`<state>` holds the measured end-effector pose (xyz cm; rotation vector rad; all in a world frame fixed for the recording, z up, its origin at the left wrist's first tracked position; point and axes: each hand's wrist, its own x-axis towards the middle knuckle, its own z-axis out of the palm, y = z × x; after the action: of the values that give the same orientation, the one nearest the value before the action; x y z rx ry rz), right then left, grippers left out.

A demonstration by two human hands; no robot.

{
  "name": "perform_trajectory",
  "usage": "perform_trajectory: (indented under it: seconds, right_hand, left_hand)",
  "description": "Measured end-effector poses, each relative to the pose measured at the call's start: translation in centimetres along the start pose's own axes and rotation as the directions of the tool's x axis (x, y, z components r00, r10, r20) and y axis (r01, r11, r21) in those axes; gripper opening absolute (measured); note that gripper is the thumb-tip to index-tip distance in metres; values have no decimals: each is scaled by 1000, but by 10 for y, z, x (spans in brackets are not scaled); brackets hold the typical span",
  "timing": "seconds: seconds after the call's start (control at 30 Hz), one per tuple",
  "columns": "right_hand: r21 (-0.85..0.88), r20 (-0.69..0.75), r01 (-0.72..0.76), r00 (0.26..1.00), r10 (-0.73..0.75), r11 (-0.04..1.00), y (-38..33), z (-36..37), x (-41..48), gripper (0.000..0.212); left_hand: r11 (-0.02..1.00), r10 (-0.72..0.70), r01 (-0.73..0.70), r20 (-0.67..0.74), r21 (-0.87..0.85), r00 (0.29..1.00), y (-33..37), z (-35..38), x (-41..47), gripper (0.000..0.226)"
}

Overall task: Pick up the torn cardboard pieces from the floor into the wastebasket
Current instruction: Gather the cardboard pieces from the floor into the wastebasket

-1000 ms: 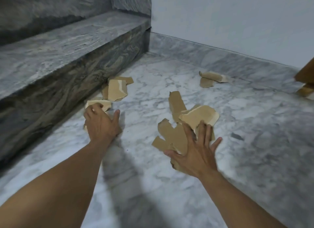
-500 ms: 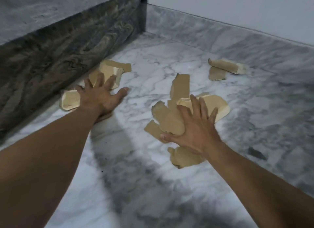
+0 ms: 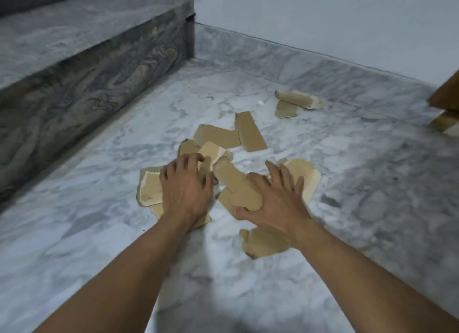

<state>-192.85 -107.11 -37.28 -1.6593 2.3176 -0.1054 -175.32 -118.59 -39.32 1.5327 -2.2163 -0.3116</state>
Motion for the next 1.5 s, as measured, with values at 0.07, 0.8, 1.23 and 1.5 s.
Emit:
perform_trajectory:
  seconds: [0.07, 0.8, 1.23, 1.5]
  right_hand:
    - [-18, 55, 42, 998, -41, 999, 2, -6, -13, 96]
    - [482, 308, -545, 838, 450, 686, -54, -44, 19, 120]
    - [675, 393, -562, 822, 411, 479, -66, -32, -3, 57]
    - [739, 321, -541, 807, 496, 401, 24, -63, -72, 61]
  left_hand:
    - [997, -64, 64, -17, -35, 998, 4, -4, -7, 62]
    - [952, -120, 169, 197, -255, 973, -1, -14, 33, 62]
    - [967, -90, 204, 539, -155, 837, 39, -31, 51, 29]
    - [989, -98, 22, 532, 147, 841, 73, -30, 4, 101]
